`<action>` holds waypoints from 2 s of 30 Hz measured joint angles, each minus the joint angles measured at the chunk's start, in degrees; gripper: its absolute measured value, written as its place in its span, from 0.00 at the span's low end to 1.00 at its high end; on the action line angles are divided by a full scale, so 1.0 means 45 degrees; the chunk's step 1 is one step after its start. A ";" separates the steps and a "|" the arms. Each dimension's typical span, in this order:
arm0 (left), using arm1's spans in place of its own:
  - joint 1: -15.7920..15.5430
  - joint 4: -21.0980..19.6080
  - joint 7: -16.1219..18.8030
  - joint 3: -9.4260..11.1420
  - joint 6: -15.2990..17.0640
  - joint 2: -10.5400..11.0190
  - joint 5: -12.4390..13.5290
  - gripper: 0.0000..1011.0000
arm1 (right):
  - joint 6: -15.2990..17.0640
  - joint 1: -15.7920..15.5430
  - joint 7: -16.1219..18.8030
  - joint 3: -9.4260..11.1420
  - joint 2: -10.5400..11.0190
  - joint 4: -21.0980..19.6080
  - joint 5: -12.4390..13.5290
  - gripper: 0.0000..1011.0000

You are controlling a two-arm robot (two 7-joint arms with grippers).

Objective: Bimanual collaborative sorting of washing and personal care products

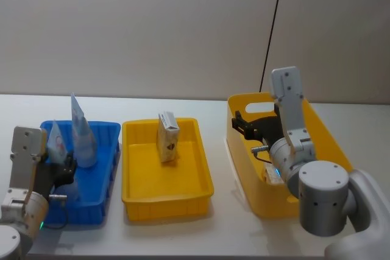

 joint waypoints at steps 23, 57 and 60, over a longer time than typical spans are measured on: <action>-0.0032 -0.0175 -0.0335 -0.0038 -0.0047 -0.0023 0.0325 0.24 | 0.0001 0.0000 0.0000 0.0000 0.0000 0.0001 0.0000 0.99; 0.0578 -0.3944 -0.2991 0.0038 0.0213 0.1283 0.0188 0.24 | 0.0000 0.0001 0.0000 -0.0001 0.0000 0.0000 0.0000 0.99; 0.0497 -0.3967 -0.3315 0.0109 0.0075 0.1315 0.0146 0.24 | 0.0000 0.0001 0.0000 -0.0001 0.0000 0.0000 0.0000 0.99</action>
